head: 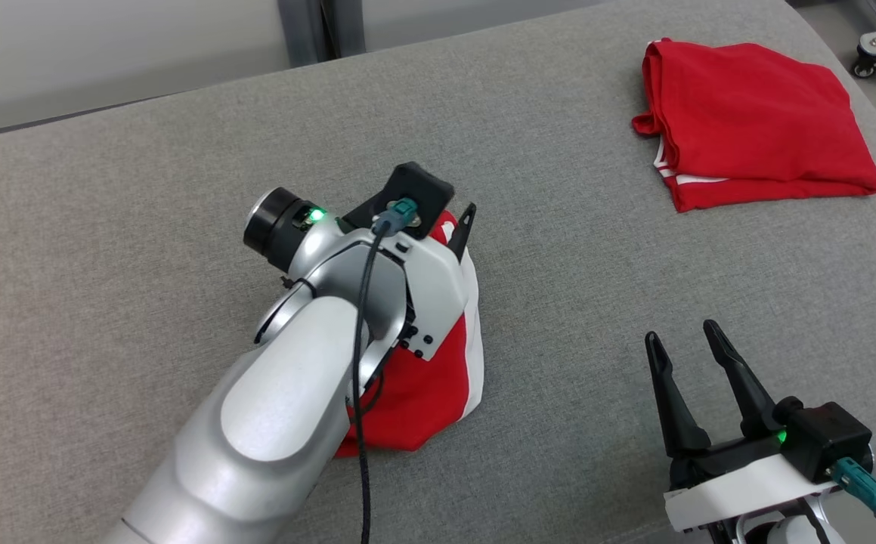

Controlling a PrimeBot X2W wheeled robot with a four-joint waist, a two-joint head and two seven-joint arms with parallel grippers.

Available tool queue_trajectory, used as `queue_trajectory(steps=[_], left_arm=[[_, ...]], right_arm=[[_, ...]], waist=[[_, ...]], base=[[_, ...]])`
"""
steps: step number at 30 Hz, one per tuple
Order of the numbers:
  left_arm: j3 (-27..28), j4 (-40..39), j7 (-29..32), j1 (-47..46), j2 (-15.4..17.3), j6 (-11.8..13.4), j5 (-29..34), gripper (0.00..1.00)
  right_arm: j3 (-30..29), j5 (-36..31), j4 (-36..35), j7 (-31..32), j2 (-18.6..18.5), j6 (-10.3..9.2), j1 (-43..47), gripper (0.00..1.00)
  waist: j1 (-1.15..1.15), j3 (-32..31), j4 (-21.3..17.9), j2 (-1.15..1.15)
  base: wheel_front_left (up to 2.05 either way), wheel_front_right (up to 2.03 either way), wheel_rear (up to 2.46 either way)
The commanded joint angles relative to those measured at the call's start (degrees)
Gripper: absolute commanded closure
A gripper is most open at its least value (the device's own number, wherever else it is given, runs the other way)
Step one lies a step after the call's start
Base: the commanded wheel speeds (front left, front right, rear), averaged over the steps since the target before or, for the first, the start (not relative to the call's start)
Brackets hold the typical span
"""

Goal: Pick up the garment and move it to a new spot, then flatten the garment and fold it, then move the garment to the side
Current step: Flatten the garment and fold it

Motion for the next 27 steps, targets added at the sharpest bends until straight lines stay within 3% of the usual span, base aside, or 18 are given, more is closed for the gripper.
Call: queue_trajectory(steps=[1, 8, 17, 20, 21, 23, 24, 25, 26, 27], left_arm=[[-2.0, 0.8, 2.1, -2.2, 0.3, 0.6, -0.6, 0.00], [-9.0, 5.8, 10.8, -7.5, 0.3, 1.3, -1.2, 0.00], [-13.1, 10.5, 16.8, -10.8, 0.2, 1.2, -1.7, 0.02], [-13.5, 11.8, 17.6, -11.3, 0.2, 0.9, -1.9, 0.26], [-13.6, 12.1, 17.5, -11.3, 0.3, 0.8, -2.0, 0.51], [-13.7, 12.4, 17.5, -11.3, 0.4, 0.6, -2.2, 0.56], [-13.8, 12.9, 17.7, -11.2, 0.5, 0.3, -2.5, 0.71], [-13.8, 13.2, 17.7, -11.2, 0.5, -0.1, -2.7, 0.92], [-13.8, 13.6, 17.9, -11.1, 0.5, -0.4, -3.0, 1.00], [-13.9, 13.9, 18.1, -11.1, 0.5, -0.7, -3.3, 1.00]], right_arm=[[0.3, 0.3, -0.2, -0.1, -0.3, -0.02, -1.0, 0.00], [1.5, 1.2, 0.3, -0.1, -0.3, -0.02, -2.4, 0.00], [1.7, 2.0, 0.2, -0.1, -0.3, -0.02, -2.9, 0.00], [1.7, 2.2, 0.2, -0.1, -0.3, -0.02, -3.1, 0.00], [1.7, 2.2, 0.2, -0.1, -0.3, -0.02, -3.2, 0.00], [1.7, 2.3, 0.2, -0.1, -0.3, -0.02, -3.3, 0.00], [1.7, 2.3, 0.1, -0.1, -0.3, -0.02, -3.4, 0.00], [1.8, 2.4, 0.1, -0.1, -0.3, -0.02, -3.5, 0.00], [1.8, 2.4, 0.1, -0.1, -0.3, -0.02, -3.6, 0.00], [1.8, 2.4, 0.0, -0.1, -0.3, -0.02, -3.7, 0.00]], waist=[[0.00, 0.9, -0.7, 0.00], [0.00, 1.8, -2.1, 0.00], [0.00, 2.7, -2.6, 0.00], [0.00, 2.7, -2.5, 0.00], [0.00, 2.7, -2.5, 0.00], [0.00, 2.7, -2.5, 0.00], [0.00, 2.7, -2.4, 0.00], [0.00, 2.7, -2.4, 0.00], [0.00, 2.7, -2.4, 0.00], [0.00, 2.7, -2.4, 0.00]], base=[[0.00, 0.00, 0.00], [0.00, 0.00, 0.00], [0.00, 0.00, 0.00], [0.00, 0.00, 0.00], [0.00, 0.00, 0.00], [0.00, 0.00, 0.00], [0.00, 0.00, 0.00], [0.00, 0.00, 0.00], [0.00, 0.00, 0.00], [0.00, 0.00, 0.00]])
